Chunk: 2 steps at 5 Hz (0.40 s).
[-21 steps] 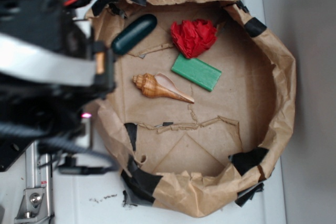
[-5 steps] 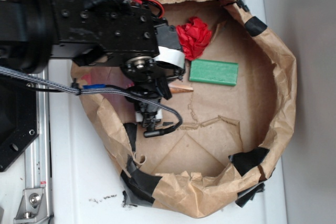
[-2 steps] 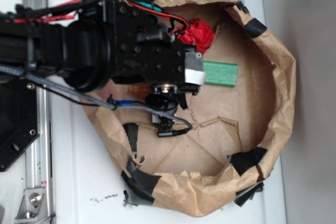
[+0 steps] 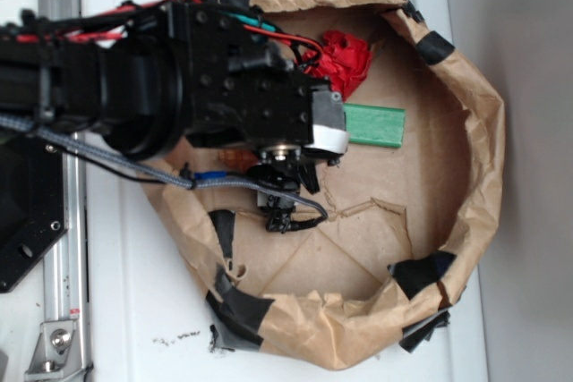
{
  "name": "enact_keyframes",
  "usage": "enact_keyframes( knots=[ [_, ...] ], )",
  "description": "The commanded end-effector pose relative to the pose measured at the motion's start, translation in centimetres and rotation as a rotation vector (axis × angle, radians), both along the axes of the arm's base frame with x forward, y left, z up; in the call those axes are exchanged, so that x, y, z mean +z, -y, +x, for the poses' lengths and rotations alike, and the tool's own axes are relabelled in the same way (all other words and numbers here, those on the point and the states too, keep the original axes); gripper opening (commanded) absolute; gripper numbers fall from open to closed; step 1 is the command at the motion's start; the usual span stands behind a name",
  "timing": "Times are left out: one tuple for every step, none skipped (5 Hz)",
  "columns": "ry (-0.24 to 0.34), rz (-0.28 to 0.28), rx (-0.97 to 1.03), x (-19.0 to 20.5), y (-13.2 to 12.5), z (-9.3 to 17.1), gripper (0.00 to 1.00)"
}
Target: Grab the shell.
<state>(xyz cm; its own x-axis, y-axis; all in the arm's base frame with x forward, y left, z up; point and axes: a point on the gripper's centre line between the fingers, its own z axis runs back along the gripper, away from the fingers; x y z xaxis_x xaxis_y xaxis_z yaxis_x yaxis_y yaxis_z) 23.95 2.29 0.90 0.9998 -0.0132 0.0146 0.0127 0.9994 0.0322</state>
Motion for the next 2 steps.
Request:
enact_keyframes(
  knots=[
    [0.027, -0.010, 0.006, 1.27, -0.30, -0.40, 0.00],
    [0.045, -0.001, 0.018, 2.25, -0.49, -0.26, 0.00]
  ],
)
